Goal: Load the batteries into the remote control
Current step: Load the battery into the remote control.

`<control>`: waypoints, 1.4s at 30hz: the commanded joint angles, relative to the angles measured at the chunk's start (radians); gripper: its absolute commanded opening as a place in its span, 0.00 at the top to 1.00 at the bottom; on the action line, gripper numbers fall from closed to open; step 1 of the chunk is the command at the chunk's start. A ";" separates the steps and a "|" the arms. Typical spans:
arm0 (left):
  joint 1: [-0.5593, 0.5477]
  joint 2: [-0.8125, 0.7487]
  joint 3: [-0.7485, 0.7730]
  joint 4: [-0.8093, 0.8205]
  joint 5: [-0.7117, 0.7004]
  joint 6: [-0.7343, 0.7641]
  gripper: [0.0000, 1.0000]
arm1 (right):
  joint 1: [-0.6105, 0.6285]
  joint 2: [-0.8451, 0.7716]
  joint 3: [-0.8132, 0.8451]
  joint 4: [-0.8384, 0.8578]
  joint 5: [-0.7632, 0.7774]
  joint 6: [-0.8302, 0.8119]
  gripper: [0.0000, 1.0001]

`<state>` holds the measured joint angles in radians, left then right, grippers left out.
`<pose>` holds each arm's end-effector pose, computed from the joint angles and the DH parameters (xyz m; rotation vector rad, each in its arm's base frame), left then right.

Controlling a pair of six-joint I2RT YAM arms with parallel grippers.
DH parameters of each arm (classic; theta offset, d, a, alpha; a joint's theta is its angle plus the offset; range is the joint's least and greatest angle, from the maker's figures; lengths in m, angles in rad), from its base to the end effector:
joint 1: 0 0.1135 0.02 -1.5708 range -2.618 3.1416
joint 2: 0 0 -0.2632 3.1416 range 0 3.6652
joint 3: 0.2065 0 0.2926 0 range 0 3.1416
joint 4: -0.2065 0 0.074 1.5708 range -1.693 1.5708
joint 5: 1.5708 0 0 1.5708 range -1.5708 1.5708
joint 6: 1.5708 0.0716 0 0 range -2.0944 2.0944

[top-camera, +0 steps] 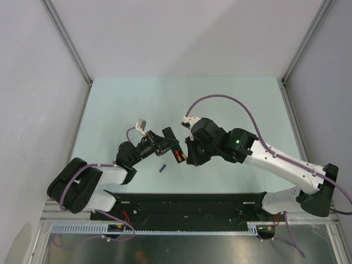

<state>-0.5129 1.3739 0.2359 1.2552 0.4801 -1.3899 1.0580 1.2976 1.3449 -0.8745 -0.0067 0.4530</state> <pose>0.2274 -0.1660 0.1529 -0.3015 1.7578 -1.8189 0.1619 0.2885 0.3332 -0.7540 2.4052 0.6801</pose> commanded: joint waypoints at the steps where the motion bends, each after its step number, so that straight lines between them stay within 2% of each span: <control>1: -0.009 -0.001 0.048 0.112 -0.002 -0.020 1.00 | -0.004 0.046 0.059 -0.057 -0.055 0.010 1.00; 20: -0.032 0.024 -0.007 0.113 -0.055 -0.070 1.00 | -0.064 0.224 0.267 -0.231 -0.095 0.030 1.00; 42: -0.044 0.048 -0.020 0.113 -0.064 -0.086 1.00 | -0.096 0.305 0.252 -0.239 -0.119 0.015 1.00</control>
<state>-0.5438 1.4269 0.2211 1.2968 0.4282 -1.4590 0.9684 1.5894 1.5692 -1.1065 -0.1062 0.4744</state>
